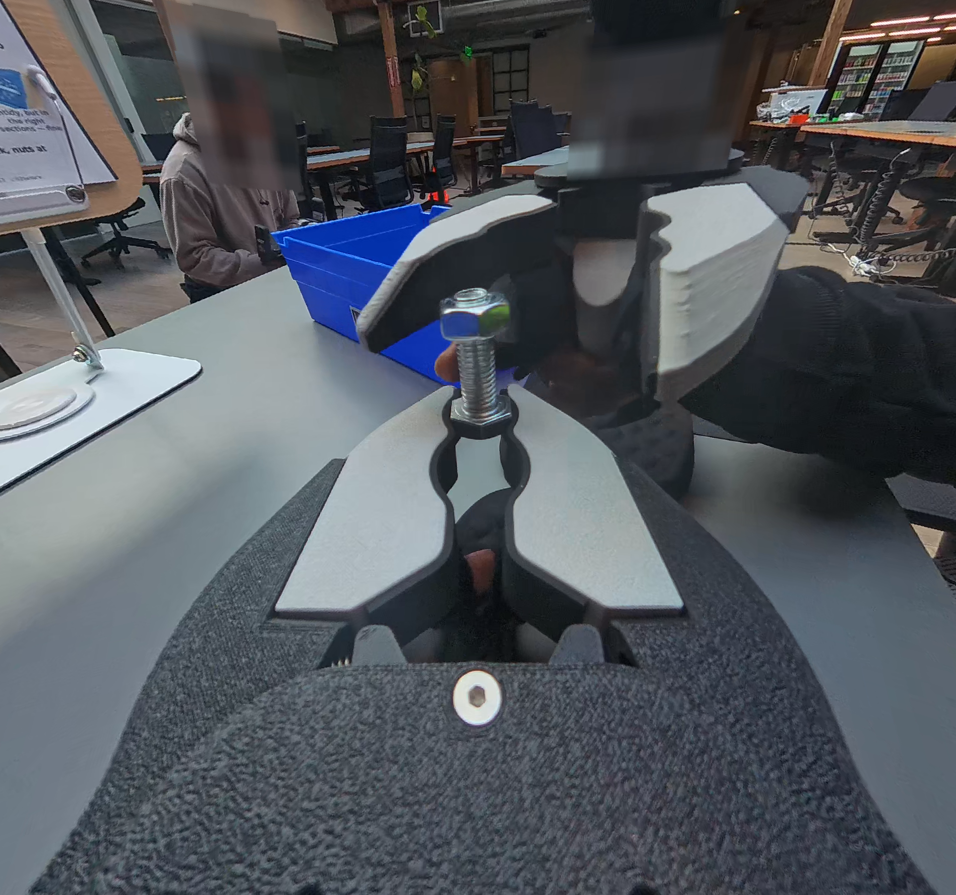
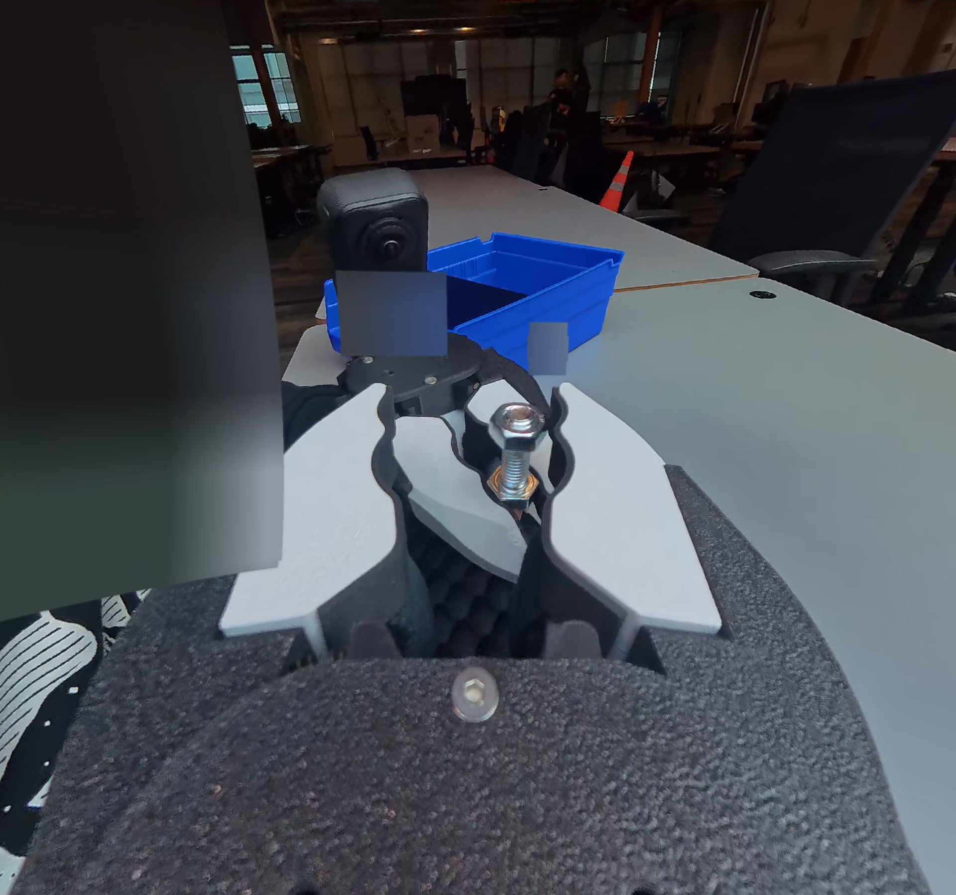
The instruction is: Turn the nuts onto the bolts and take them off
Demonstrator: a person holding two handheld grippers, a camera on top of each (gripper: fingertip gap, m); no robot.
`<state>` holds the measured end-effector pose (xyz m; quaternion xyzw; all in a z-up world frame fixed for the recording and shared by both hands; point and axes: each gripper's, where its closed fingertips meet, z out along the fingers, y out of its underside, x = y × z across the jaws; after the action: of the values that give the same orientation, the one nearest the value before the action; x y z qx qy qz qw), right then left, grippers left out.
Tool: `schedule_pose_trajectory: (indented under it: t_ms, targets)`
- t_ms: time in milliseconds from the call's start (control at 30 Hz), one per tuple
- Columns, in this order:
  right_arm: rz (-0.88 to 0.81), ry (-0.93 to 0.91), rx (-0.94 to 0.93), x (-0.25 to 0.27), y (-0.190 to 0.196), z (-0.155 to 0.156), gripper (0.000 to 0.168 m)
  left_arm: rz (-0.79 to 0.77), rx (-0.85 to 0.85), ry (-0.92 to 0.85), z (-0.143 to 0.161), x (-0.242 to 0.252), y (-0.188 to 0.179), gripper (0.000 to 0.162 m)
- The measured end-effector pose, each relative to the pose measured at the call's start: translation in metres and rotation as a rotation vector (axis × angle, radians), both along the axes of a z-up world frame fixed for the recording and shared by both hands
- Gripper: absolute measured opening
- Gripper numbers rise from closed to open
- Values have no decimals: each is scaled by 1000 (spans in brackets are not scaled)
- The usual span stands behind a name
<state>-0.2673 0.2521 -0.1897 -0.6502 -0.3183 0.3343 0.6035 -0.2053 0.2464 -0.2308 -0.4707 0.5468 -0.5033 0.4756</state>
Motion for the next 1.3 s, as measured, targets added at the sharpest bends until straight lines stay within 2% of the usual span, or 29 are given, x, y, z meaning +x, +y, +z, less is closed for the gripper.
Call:
schedule_pose_trajectory:
  t_ms: [300,333,400,433,533,633,767,967,1300]
  targets:
    - [-56,21,-12,17,-14,-1,51,9,4,-1,0,0,1,14]
    - [-59,20,-10,18,-15,-1,48,7,3,0,0,0,1,13]
    - [-31,23,0,20,-23,0,29,19,-1,-3,0,-1,3,14]
    - [-29,32,1,22,-25,1,29,18,-5,-2,0,-1,4,14]
    - [-65,46,2,28,-20,0,33,15,-6,-5,1,-1,4,14]
    - [-78,64,-6,27,-11,1,48,6,-1,2,-1,0,1,13]
    - [-47,37,-8,14,-1,-3,54,0,-3,5,-2,1,0,13]
    - [9,16,-24,-3,6,-6,55,-19,4,23,-5,2,-5,14]
    - [-47,8,-21,13,-5,-5,49,18,0,11,-3,0,3,14]
